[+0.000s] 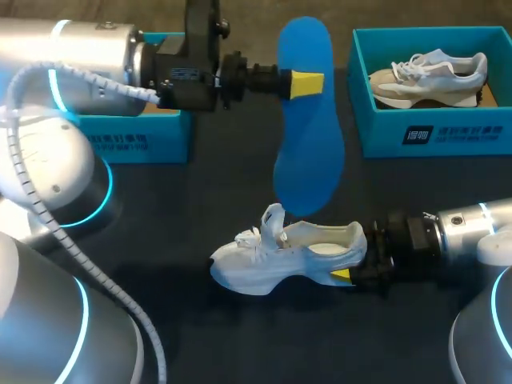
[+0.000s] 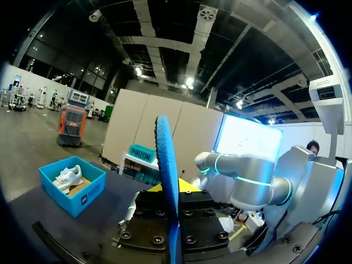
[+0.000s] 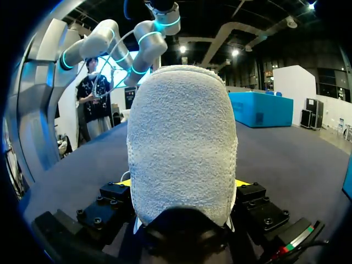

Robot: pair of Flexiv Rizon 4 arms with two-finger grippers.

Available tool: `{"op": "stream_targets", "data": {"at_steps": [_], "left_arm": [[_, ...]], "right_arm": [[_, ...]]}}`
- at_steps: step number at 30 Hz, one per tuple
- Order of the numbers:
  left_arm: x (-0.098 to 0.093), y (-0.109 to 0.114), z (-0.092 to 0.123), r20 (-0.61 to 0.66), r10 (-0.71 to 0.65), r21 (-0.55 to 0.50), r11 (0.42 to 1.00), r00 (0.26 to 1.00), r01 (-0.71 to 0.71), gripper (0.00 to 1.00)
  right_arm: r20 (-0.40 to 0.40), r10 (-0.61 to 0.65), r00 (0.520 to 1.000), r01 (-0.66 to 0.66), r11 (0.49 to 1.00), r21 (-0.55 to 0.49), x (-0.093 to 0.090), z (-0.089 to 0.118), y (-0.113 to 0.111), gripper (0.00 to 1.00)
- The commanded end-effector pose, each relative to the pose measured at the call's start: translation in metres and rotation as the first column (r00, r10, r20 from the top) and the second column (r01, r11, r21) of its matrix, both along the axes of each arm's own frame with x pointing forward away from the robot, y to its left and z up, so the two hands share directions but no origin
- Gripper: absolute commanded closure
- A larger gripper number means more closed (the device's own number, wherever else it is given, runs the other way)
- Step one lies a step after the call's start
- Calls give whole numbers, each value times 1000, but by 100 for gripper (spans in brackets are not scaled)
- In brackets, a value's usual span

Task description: Take the shoe out of the shoebox, open the shoe tongue, remove and reinsert the insole, then place the shoe into the shoebox

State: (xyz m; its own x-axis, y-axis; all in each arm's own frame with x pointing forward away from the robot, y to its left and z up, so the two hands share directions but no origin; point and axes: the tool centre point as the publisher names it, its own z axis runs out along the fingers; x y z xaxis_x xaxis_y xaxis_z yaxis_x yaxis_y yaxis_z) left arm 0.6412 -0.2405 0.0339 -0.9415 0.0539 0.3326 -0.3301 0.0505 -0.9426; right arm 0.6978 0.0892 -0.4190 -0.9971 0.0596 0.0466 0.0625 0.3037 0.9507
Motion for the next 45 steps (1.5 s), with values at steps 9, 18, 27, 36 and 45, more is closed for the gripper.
{"op": "stream_targets", "data": {"at_steps": [9,18,27,36,45], "left_arm": [[-2,33,10,-39,-67,41,997,997,69,100],[-8,37,11,-38,-115,34,993,993,117,100],[-8,37,11,-38,-115,34,993,993,117,100],[-8,37,11,-38,-115,34,993,993,117,100],[-8,37,11,-38,-115,34,993,993,117,100]], "right_arm": [[-1,-1,1000,1,1000,-4,-1,0,1,100],[-1,-1,1000,1,1000,-4,-1,0,1,100],[2,-5,1000,5,1000,-23,0,2,1,100],[12,-6,1000,7,997,-74,-4,8,-7,0],[30,-26,999,30,988,-150,-8,17,-28,0]]}}
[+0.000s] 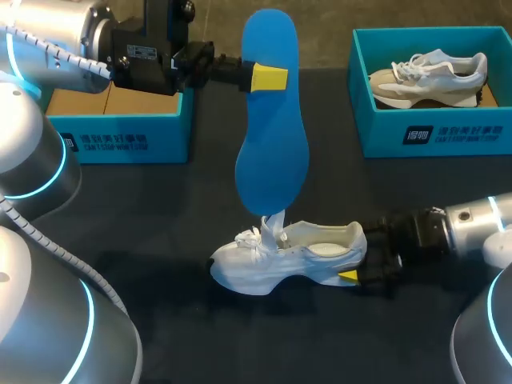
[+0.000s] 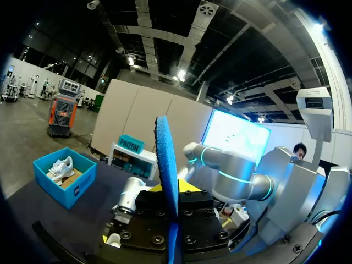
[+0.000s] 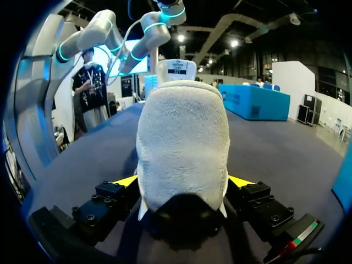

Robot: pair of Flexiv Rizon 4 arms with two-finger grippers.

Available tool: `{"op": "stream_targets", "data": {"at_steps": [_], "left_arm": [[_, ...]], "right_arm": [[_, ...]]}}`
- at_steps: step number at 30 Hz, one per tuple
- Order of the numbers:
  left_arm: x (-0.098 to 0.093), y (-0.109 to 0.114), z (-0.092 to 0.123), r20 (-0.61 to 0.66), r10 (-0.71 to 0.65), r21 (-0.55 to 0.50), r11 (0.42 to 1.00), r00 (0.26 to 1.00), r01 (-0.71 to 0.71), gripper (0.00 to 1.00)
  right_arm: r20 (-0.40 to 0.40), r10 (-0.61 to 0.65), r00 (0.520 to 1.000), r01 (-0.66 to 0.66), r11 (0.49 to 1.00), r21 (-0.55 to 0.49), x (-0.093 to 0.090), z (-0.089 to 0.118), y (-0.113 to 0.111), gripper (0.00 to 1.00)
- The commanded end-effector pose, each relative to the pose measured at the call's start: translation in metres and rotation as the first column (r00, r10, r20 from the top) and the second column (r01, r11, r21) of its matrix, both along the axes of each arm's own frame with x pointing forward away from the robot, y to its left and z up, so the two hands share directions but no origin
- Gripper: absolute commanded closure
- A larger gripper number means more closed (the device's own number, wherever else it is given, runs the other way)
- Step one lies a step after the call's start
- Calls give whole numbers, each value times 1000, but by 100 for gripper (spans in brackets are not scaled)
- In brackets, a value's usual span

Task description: Take the shoe out of the shoebox, open the shoe tongue, remove and reinsert the insole, then place the shoe into the shoebox

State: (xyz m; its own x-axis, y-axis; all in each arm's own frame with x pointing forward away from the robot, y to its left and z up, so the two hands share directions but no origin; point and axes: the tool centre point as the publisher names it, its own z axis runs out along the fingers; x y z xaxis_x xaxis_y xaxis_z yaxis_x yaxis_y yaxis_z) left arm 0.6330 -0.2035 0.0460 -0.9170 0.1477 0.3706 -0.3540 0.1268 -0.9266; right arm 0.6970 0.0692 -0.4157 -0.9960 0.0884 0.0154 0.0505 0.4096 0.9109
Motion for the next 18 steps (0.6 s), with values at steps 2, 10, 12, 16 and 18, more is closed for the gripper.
{"op": "stream_targets", "data": {"at_steps": [2,10,12,16,18], "left_arm": [[0,0,-1,0,0,-3,1000,1000,0,100],[0,0,-1,0,0,-3,1000,1000,0,100],[0,0,-1,0,0,-3,1000,1000,0,100],[0,0,-1,0,0,-3,1000,1000,0,100],[0,0,-1,0,0,-3,1000,1000,0,100]], "right_arm": [[6,10,1000,-9,996,-88,-8,17,-14,0],[-42,0,999,-14,941,-337,-12,39,-27,0],[-48,-14,999,-6,925,-381,-13,44,-28,0],[-54,-25,998,-3,885,-466,-15,53,-25,0],[-53,-30,998,-1,858,-514,-17,57,-23,0]]}}
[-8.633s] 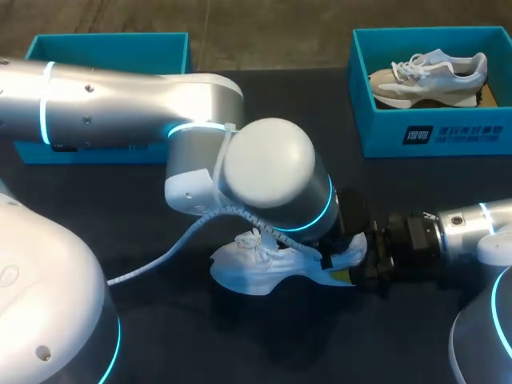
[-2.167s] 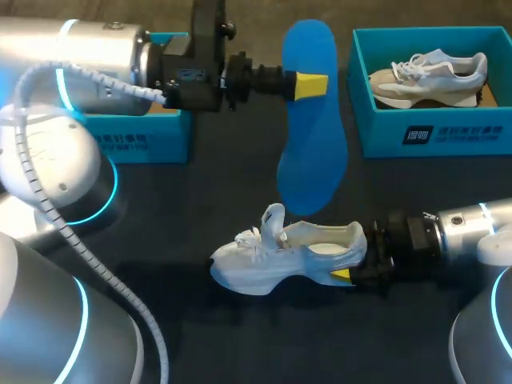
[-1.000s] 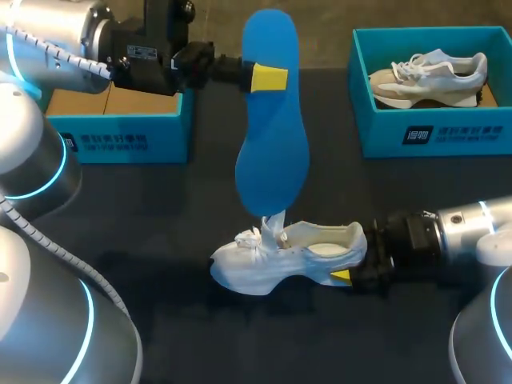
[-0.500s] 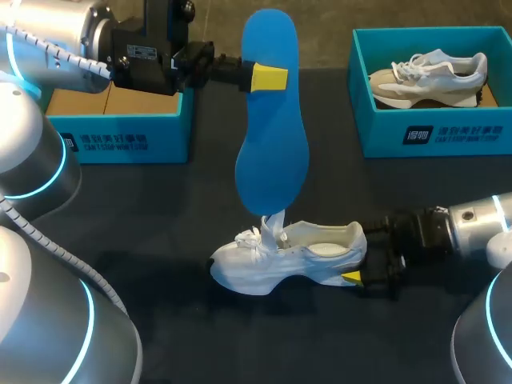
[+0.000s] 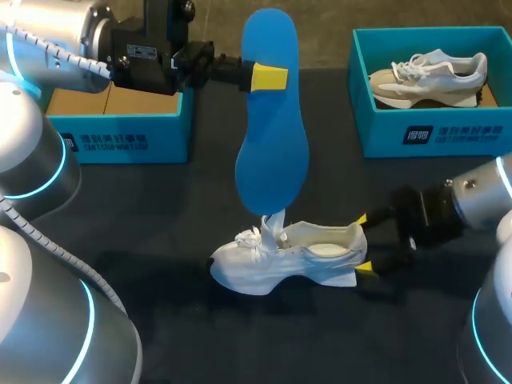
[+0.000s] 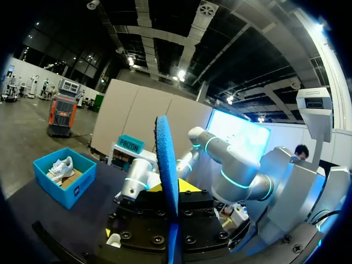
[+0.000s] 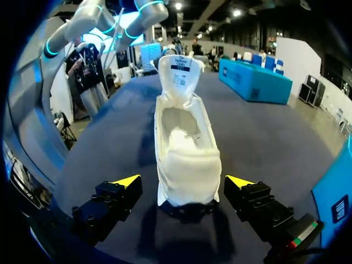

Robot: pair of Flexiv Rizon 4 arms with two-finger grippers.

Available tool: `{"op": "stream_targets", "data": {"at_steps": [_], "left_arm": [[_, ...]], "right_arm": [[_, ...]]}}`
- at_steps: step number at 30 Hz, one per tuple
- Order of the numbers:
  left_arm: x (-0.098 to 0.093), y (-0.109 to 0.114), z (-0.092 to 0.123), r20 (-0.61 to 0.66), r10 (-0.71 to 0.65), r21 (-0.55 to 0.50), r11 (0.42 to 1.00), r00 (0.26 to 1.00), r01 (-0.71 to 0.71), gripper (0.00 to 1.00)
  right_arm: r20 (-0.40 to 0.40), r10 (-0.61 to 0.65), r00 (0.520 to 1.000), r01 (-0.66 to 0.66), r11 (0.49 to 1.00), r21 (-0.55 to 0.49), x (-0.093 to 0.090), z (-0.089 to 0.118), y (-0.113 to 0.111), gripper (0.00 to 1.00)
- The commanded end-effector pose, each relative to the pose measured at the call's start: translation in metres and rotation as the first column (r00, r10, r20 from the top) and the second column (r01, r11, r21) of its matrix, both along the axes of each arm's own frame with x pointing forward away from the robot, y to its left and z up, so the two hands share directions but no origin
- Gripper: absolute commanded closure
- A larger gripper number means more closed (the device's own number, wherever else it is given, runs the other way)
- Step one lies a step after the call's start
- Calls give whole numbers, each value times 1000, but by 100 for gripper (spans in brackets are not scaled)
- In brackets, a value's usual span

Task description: Take the shoe out of the shoebox, open the shoe tongue, remove and reinsert the insole, then place the shoe into the shoebox

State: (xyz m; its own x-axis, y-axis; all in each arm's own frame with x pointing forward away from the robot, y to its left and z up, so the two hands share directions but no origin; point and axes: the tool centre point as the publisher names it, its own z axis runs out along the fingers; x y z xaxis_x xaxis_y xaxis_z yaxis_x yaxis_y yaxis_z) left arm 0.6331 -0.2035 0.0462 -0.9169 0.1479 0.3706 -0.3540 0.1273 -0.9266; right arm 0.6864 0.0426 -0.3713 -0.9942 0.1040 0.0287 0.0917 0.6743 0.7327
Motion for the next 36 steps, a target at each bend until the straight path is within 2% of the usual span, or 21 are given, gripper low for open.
{"op": "stream_targets", "data": {"at_steps": [1,7,12,14,28,31,36], "left_arm": [[0,0,-1,0,0,-3,1000,1000,0,100],[0,0,-1,0,0,-3,1000,1000,0,100],[0,0,-1,0,0,-3,1000,1000,0,100],[0,0,-1,0,0,-3,1000,1000,0,100],[0,0,-1,0,0,-3,1000,1000,0,100],[0,0,-1,0,0,-3,1000,1000,0,100],[0,0,-1,0,0,-3,1000,1000,0,100]], "right_arm": [[-18,-6,1000,1,970,-242,-7,15,5,0],[-13,2,1000,-7,917,-399,-9,25,11,0],[-17,-39,999,27,881,-473,-9,30,14,0],[-17,-79,997,58,843,-534,-9,32,14,0],[-17,-79,997,58,843,-534,-9,32,14,0],[-46,-54,997,15,793,-609,-4,32,30,0],[-51,-5,999,-28,780,-625,-1,34,41,0]]}}
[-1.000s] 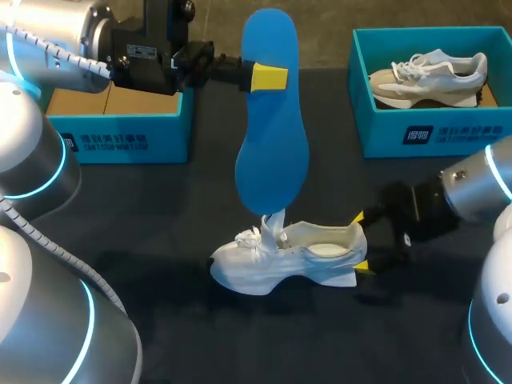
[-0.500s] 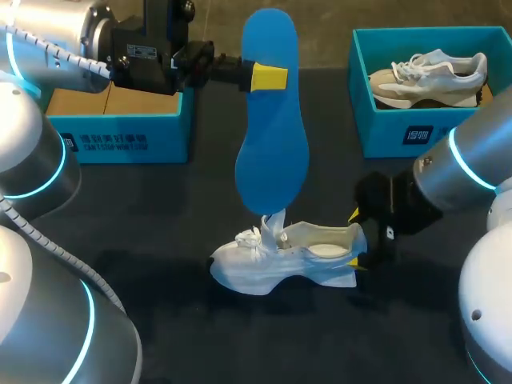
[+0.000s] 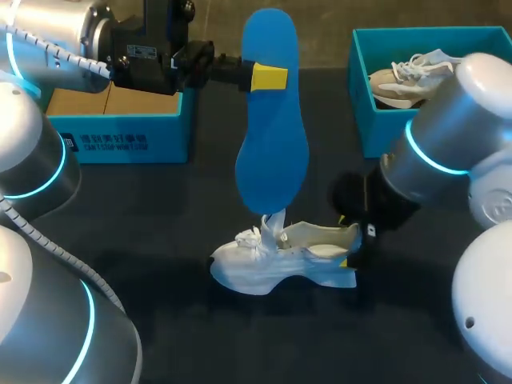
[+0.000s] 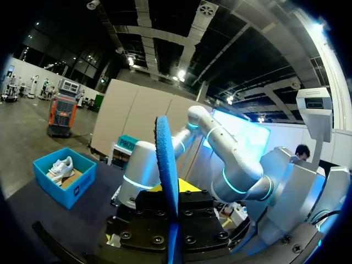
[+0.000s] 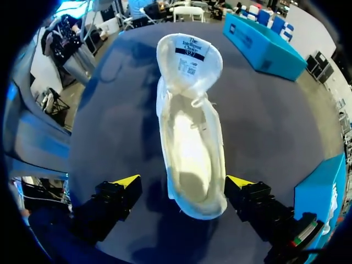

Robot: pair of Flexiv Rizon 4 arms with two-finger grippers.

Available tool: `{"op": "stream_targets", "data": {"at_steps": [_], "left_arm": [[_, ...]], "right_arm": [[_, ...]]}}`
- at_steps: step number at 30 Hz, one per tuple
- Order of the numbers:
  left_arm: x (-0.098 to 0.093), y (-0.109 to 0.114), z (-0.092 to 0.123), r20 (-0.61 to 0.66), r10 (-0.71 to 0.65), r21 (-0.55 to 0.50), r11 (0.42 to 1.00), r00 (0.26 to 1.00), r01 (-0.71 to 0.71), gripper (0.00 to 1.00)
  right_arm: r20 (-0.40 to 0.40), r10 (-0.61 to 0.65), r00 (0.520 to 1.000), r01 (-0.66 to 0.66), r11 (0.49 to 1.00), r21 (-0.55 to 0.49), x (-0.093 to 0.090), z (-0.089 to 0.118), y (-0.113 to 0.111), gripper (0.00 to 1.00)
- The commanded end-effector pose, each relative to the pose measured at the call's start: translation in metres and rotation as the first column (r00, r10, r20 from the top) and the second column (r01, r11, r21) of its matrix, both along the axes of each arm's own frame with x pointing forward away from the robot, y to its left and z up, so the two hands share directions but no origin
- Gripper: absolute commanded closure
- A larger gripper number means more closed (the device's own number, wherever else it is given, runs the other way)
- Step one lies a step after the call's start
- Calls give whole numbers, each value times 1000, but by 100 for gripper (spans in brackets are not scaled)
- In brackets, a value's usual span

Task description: Take the shoe out of the shoebox, open the shoe tongue, remove and reinsert the insole, then place the shoe into the shoebox

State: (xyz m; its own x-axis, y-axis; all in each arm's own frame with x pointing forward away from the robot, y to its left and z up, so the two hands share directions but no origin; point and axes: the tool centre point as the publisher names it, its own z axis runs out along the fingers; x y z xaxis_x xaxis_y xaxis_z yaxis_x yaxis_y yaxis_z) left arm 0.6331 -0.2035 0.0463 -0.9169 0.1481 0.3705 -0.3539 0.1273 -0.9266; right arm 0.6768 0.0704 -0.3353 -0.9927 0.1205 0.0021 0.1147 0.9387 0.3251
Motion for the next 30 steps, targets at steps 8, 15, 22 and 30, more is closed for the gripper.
{"op": "stream_targets", "data": {"at_steps": [8,15,22,30], "left_arm": [[0,0,-1,0,0,-3,1000,1000,0,100],[0,0,-1,0,0,-3,1000,1000,0,100],[0,0,-1,0,0,-3,1000,1000,0,100],[0,0,-1,0,0,-3,1000,1000,0,100]], "right_arm": [[-36,47,998,-54,973,-225,8,6,15,0],[-64,70,995,-86,952,-293,10,5,20,0],[-57,63,996,-78,944,-320,8,0,23,0],[-42,63,997,-73,944,-323,17,4,21,0]]}}
